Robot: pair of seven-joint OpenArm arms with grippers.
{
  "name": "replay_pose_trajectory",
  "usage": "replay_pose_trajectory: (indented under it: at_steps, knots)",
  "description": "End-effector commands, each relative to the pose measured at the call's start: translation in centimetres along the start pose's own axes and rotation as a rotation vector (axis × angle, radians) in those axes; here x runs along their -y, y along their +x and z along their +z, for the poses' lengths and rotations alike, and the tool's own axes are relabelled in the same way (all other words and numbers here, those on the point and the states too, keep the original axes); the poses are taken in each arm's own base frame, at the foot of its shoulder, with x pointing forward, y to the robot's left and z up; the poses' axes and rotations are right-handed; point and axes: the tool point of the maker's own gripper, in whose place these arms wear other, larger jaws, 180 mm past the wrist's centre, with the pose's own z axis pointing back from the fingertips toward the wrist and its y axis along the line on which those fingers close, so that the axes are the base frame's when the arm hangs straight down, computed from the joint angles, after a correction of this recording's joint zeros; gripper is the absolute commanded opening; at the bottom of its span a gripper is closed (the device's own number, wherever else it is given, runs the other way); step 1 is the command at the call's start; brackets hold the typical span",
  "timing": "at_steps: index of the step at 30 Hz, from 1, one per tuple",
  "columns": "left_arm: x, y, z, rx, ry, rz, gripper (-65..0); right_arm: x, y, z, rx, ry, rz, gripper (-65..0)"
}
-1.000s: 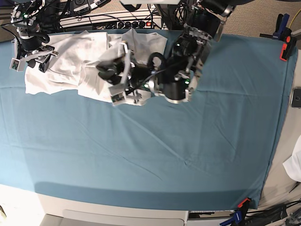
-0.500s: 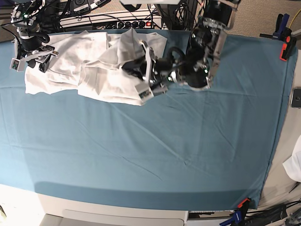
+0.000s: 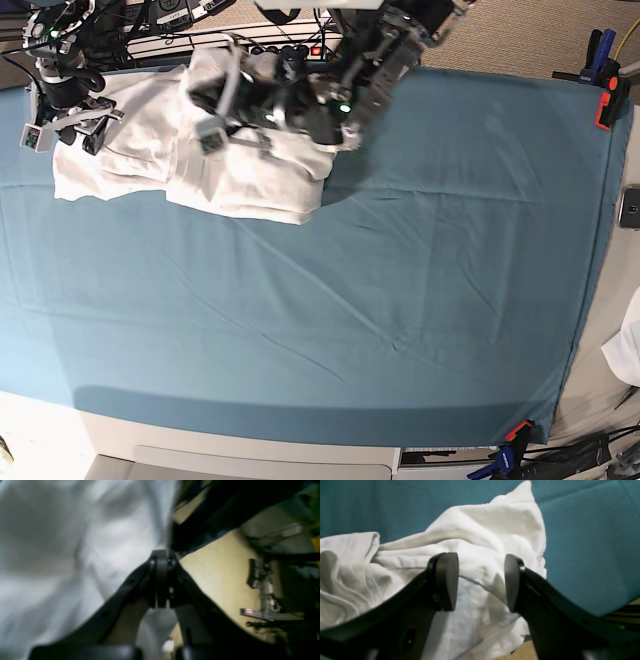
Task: Fold the T-shirt properly
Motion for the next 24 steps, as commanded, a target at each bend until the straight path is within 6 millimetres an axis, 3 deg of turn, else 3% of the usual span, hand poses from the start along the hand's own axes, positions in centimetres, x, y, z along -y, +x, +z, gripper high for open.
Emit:
replay_pose_trajectory:
  at_steps: [1,6,12,16,18,21,24]
  knots:
    - [0.6,2.1,0.0,0.058,-0.017,-0.026,-65.0,0.1,1.4,0.3,0.045,0.003,0.023,-35.6]
    - [0.3,1.7,0.2,0.009,-0.018,-0.071,-65.0,1.8,2.8,0.5,0.036,-0.026,0.087,-35.6]
    - [0.3,1.1,0.3,-0.017,-0.021,-0.08,-65.0,8.5,7.2,2.5,0.091,-0.176,0.113,-35.5]
    - [0.6,1.1,0.3,-0.018,-0.034,-0.105,-65.0,13.9,5.9,2.1,-0.002,-0.229,0.03,-32.2]
    - [0.6,1.1,0.3,-0.018,-0.036,-0.11,-65.0,15.3,4.4,0.9,-0.075,-0.172,-0.05,-31.8]
    - [0.8,1.0,0.3,-0.019,-0.047,-0.13,-64.5,14.8,3.0,-1.2,-0.152,0.019,-0.171,-31.7]
    - [0.8,0.8,0.2,-0.026,-0.051,-0.136,-53.1,14.2,2.9,-2.5,-0.149,0.183,-0.298,-29.7]
